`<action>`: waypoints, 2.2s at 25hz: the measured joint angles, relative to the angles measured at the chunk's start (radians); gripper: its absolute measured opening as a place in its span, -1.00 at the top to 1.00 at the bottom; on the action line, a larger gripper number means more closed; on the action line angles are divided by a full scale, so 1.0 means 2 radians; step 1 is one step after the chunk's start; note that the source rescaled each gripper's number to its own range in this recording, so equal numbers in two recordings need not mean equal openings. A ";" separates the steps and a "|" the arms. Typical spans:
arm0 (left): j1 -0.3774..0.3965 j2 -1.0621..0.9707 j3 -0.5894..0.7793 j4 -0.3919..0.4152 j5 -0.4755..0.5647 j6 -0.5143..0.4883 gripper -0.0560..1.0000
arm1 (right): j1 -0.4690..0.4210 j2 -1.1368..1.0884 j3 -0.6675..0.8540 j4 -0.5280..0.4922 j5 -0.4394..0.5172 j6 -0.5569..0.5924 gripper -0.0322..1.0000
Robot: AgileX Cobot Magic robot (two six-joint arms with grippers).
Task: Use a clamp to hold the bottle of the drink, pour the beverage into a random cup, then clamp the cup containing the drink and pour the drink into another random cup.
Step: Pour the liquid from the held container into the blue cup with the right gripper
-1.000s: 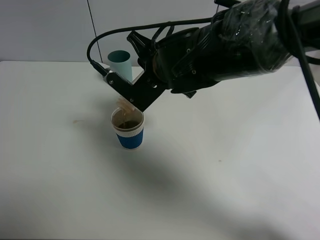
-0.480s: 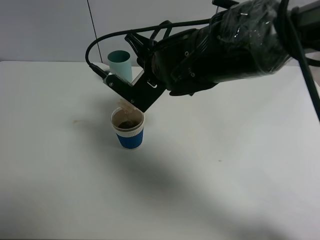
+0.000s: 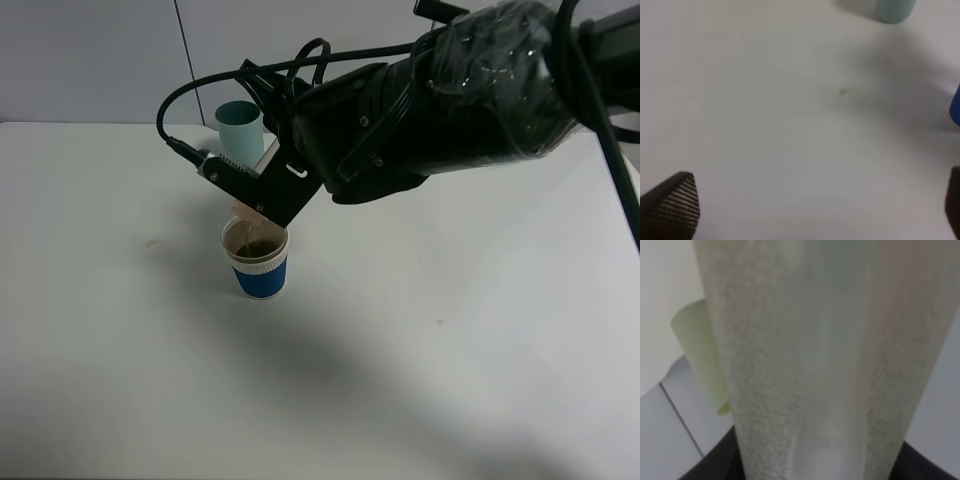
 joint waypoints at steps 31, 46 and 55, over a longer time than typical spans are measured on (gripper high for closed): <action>0.000 0.000 0.000 0.000 0.000 0.000 -1.00 | 0.019 0.000 0.000 -0.071 0.025 0.000 0.90; 0.000 0.000 0.000 0.000 0.000 0.000 -1.00 | 0.019 0.000 0.000 -0.078 0.025 0.003 0.90; 0.000 0.000 0.000 0.000 0.000 0.000 -1.00 | 0.019 0.000 0.000 0.013 0.047 0.058 0.90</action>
